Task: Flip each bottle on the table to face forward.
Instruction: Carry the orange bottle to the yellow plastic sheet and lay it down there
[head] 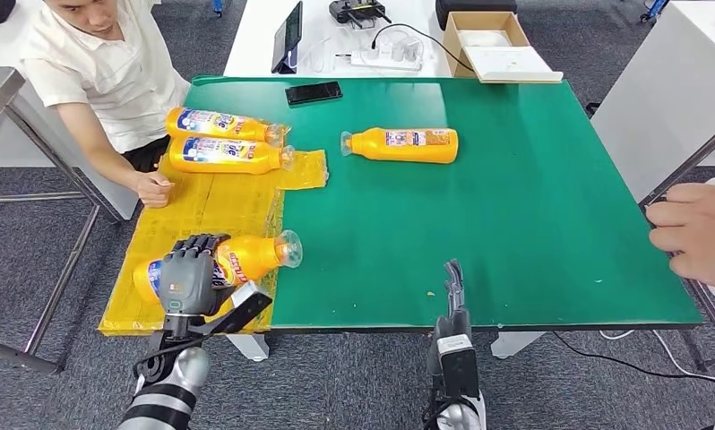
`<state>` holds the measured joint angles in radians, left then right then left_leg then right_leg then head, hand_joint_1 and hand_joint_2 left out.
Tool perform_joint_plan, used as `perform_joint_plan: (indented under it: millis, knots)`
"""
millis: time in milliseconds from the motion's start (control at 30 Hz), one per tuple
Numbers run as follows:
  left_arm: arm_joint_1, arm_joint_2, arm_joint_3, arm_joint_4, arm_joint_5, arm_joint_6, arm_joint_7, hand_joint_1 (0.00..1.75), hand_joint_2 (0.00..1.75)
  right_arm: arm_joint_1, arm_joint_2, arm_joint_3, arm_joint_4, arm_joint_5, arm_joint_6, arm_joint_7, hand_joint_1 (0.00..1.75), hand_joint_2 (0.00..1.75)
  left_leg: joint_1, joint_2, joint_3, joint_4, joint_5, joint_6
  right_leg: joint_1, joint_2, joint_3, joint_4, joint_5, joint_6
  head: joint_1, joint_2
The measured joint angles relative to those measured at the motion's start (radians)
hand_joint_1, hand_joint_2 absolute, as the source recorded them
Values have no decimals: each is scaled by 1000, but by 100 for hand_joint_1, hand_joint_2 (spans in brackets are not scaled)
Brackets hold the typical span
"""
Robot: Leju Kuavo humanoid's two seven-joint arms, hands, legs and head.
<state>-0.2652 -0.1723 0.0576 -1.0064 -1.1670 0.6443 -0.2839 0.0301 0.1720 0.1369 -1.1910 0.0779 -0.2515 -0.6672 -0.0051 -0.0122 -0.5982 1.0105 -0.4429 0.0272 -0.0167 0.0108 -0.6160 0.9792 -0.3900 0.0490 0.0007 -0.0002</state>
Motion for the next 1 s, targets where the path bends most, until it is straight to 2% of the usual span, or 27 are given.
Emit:
perform_joint_plan:
  millis: [67, 133, 267, 467, 500, 533, 600, 633, 667, 867, 1000]
  knots:
    - [-74, 34, -12, 137, 0, -63, 86, 175, 175, -16, 5, 5, 4, 7, 13, 0, 0, 0, 0, 1, 0, 0, 0, 0, 0, 0, 0, 0, 0, 0, 0, 0]
    - [-141, 63, -27, 244, -1, -103, 119, 175, 175, -28, 9, 8, 9, 11, 19, 0, 0, 0, 0, 2, 1, 0, 0, 0, 0, 0, 0, 1, 1, -1, 0, 0]
    - [-227, 97, -49, 374, 0, -131, 132, 175, 175, -40, 12, 13, 15, 12, 23, 0, 0, 0, 0, 2, 2, 0, 0, -1, 0, 0, 2, 1, 0, -1, 0, 0]
    - [-295, 117, -65, 453, 51, -224, 128, 175, 175, -50, 17, 13, 23, 13, 30, 0, 0, 0, 0, 1, 5, 0, 0, -1, 0, 0, 5, 1, 0, -1, 0, 0]
    - [-304, 119, -68, 462, 61, -246, 128, 168, 175, -52, 19, 13, 26, 13, 31, 0, 0, 0, 0, 1, 6, 0, 0, -1, 0, 0, 6, 1, 0, -1, 0, 0]
    - [-313, 121, -70, 470, 71, -266, 128, 137, 175, -55, 20, 13, 28, 13, 33, 0, 0, 0, 0, 1, 7, 0, 0, -1, 0, 0, 7, 1, 0, -1, 0, 0]
    - [-328, 124, -74, 483, 93, -298, 124, 50, 175, -59, 22, 13, 32, 14, 36, 0, 0, 0, 0, 1, 8, 0, 1, -2, 0, 0, 8, 1, 0, -1, 0, 0]
    - [-334, 125, -74, 489, 108, -312, 119, 13, 175, -61, 24, 13, 35, 14, 38, 0, 0, 0, 0, 1, 9, 0, 1, -2, 0, 0, 8, 1, 0, -1, 0, 0]
    - [-339, 127, -75, 492, 124, -328, 109, 0, 175, -62, 25, 14, 37, 14, 38, 0, 0, 0, 0, 1, 9, 0, 1, -2, 0, 0, 8, 1, 0, -1, 0, 0]
    - [-343, 136, -105, 477, 264, -440, 4, 0, 175, -61, 26, 14, 47, 12, 46, 0, 0, 0, 0, -1, 9, 0, 2, -3, 0, 0, 9, 2, 1, -1, 0, 0]
    - [-337, 142, -130, 451, 299, -470, -24, 0, 175, -61, 26, 13, 52, 11, 49, 0, 0, 0, -1, -4, 8, 0, 2, -2, -1, -2, 9, 2, 0, -1, 0, 0]
